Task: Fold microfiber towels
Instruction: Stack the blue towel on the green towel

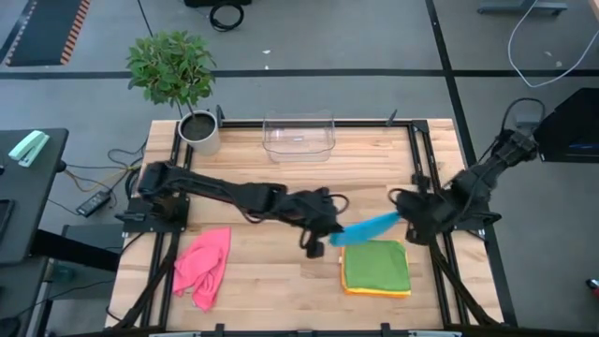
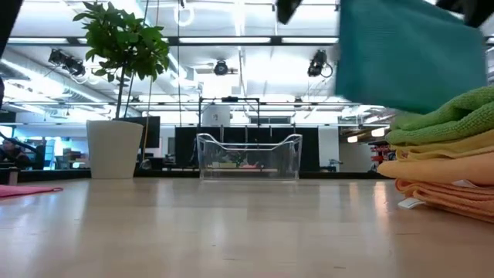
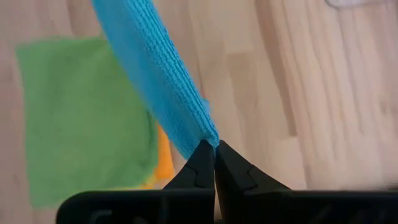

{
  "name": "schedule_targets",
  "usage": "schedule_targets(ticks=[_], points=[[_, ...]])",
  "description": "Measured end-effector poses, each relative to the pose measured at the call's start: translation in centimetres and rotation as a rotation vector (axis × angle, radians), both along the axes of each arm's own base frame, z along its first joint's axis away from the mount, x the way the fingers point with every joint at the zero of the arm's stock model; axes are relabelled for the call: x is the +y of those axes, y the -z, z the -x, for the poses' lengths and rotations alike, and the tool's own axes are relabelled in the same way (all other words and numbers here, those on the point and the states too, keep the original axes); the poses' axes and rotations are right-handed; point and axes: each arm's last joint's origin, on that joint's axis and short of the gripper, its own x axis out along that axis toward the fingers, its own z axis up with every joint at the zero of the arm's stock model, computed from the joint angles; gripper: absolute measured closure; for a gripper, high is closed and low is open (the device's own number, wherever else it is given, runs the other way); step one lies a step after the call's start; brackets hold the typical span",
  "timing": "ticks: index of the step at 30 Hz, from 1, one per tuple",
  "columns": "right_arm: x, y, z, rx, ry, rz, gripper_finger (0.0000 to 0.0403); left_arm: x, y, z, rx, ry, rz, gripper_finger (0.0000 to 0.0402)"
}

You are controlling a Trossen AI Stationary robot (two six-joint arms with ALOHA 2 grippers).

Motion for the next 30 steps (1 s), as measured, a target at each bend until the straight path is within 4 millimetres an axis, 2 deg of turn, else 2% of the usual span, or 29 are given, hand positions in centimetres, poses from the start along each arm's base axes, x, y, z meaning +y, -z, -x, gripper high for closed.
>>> schedule_targets(ticks=[6, 9, 12, 15, 20, 22, 25, 30], points=[[0.9, 0.1, 3.0, 0.059, -0.019, 0.073, 0.0400, 0.8, -0.4, -3.7, -0.017, -0.015, -0.027, 0.0392], [1.3, 0.0, 3.7, 0.039, -0.032, 0.043, 0.0400, 1.5, -0.4, -4.8, -0.011, -0.035, -0.023, 0.0392], [1.9, 0.0, 4.3, 0.046, -0.018, 0.004, 0.0400, 1.3, 0.1, -5.3, 0.012, -0.033, -0.016, 0.0392], [3.3, 0.5, 4.7, 0.065, 0.016, -0.029, 0.0400, -0.4, 1.0, -5.2, 0.047, -0.008, 0.024, 0.0392], [8.4, 2.6, 4.2, 0.051, -0.034, -0.046, 0.0400, -4.6, 4.3, -4.7, 0.131, 0.041, 0.073, 0.0392], [10.2, 3.9, 4.0, 0.071, -0.035, -0.030, 0.0400, -5.8, 5.0, -4.7, 0.134, 0.046, 0.098, 0.0392], [12.3, 5.8, 3.9, 0.128, -0.011, -0.006, 0.0400, -6.9, 5.9, -5.1, 0.119, 0.038, 0.141, 0.0392], [14.7, 7.8, 3.8, 0.152, 0.001, -0.027, 0.0400, -7.5, 8.1, -5.6, 0.166, 0.000, 0.196, 0.0392]])
